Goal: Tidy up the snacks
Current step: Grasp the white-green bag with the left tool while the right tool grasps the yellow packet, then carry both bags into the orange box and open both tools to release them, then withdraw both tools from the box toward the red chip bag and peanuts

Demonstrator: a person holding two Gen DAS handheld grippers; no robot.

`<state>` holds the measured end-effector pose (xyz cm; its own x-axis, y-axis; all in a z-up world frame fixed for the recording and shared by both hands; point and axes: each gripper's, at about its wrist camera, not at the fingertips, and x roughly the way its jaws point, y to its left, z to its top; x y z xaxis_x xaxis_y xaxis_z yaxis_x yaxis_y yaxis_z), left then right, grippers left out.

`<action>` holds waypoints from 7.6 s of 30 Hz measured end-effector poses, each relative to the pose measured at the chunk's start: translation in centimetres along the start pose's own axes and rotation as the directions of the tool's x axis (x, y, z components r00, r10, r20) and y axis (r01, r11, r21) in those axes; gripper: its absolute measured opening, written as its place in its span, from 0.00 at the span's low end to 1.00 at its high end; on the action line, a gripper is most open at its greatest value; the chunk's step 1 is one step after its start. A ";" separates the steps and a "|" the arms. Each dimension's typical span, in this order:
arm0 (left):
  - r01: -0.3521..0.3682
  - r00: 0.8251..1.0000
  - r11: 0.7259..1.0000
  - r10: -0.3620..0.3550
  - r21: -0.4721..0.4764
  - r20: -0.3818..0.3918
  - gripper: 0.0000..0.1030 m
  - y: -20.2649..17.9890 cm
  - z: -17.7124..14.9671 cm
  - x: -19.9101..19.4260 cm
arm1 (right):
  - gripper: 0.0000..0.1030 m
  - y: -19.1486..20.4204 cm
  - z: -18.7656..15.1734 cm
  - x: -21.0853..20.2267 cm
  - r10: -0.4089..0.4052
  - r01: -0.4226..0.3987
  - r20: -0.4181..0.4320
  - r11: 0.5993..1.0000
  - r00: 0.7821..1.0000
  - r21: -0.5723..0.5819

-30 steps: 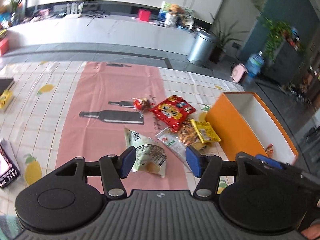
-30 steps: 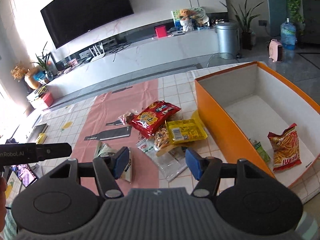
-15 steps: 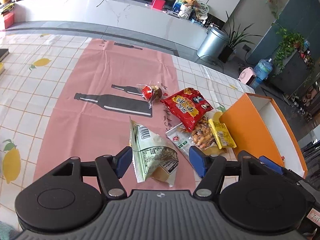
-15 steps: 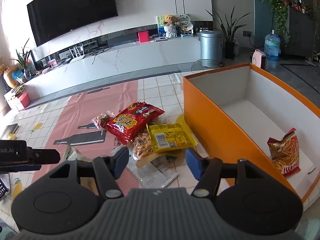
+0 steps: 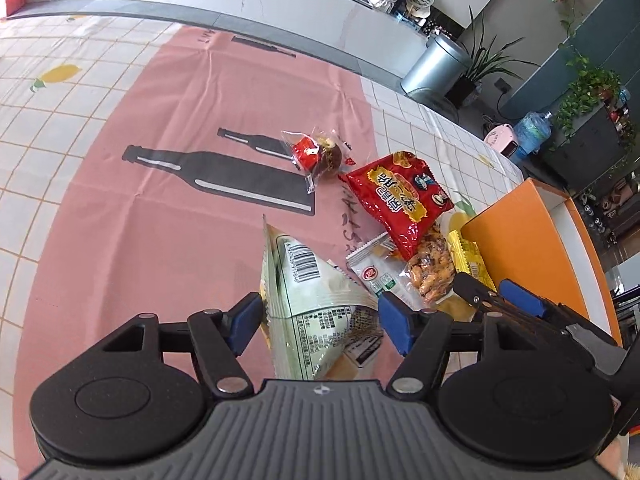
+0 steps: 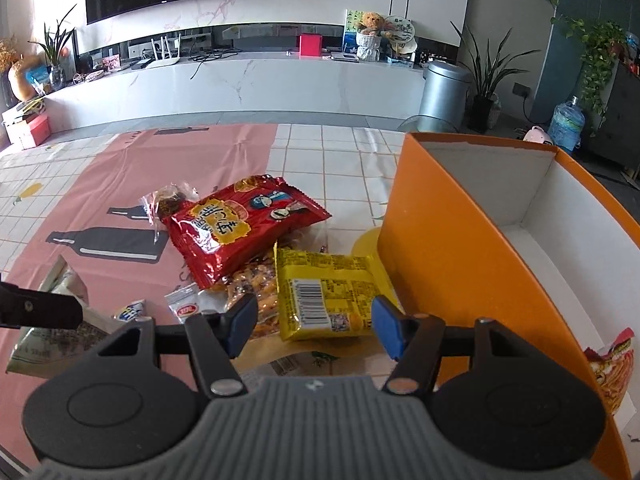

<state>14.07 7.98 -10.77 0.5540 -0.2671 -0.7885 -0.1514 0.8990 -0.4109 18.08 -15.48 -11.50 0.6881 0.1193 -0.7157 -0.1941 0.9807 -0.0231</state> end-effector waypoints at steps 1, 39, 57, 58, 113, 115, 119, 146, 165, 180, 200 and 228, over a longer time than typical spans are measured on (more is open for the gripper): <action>0.002 1.000 1.000 -0.002 -0.007 -0.005 0.75 0.1 0.0 0.2 | 0.59 -0.1 0.0 0.4 0.002 -0.002 -0.001 1.000 1.000 0.001; 0.080 0.997 0.996 -0.079 -0.030 0.021 0.28 -1.7 0.3 -2.8 | 0.02 1.5 -1.4 -3.7 0.022 -0.013 0.076 0.992 0.997 -0.125; 0.147 0.980 0.973 -0.167 0.180 0.104 0.28 -10.4 -0.4 -9.0 | 0.02 -3.0 0.0 -16.5 0.078 -0.083 0.192 0.996 0.978 0.015; 0.154 0.978 0.968 -0.178 0.200 0.109 0.28 -11.3 -0.5 -9.2 | 0.02 -3.6 0.1 -17.3 0.074 -0.079 0.204 0.997 0.976 0.018; 0.139 0.969 0.712 0.045 0.689 -0.243 0.28 -32.1 -0.7 11.7 | 0.02 -24.7 3.6 -2.4 0.032 -0.038 -0.394 0.999 0.919 -0.007; 0.140 0.966 0.709 0.054 0.691 -0.251 0.28 -32.1 -0.8 11.8 | 0.02 -24.8 3.5 -1.8 0.035 -0.035 -0.417 0.999 0.908 0.008; 0.195 0.935 0.725 0.065 0.660 -0.349 0.29 -31.9 -1.0 12.8 | 0.03 -25.0 3.1 -1.1 0.050 -0.037 -0.455 0.999 0.889 0.037; 0.164 0.969 0.668 0.031 0.726 -0.247 0.56 -33.1 -1.0 7.4 | 0.41 -24.8 3.7 -4.7 0.011 0.016 -0.455 0.998 0.891 0.056; 0.052 0.997 0.686 0.000 0.725 -0.072 0.57 -30.1 -0.8 -3.2 | 0.52 -21.0 5.0 -13.9 -0.006 0.025 -0.343 0.998 0.939 0.052; -0.052 0.992 0.779 -0.034 0.625 0.125 0.64 -22.3 -1.8 -10.9 | 0.65 -12.8 3.9 -19.5 0.066 -0.046 -0.172 0.992 0.983 0.117; -0.104 0.973 0.896 0.003 0.432 0.229 0.66 -10.8 -3.7 -12.4 | 0.69 -1.2 -2.6 -18.2 0.107 -0.114 0.056 0.983 0.993 0.141; -0.046 0.997 0.785 -0.003 0.618 0.078 0.82 -9.2 3.6 0.1 | 0.64 0.4 2.6 -1.3 0.082 -0.083 -0.028 0.996 0.996 -0.040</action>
<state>18.48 0.94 -5.43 0.6165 -0.2418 -0.7493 0.3618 0.9323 -0.0032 18.92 -14.88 -8.80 0.6498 0.1952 -0.7346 -0.2784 0.9604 0.0089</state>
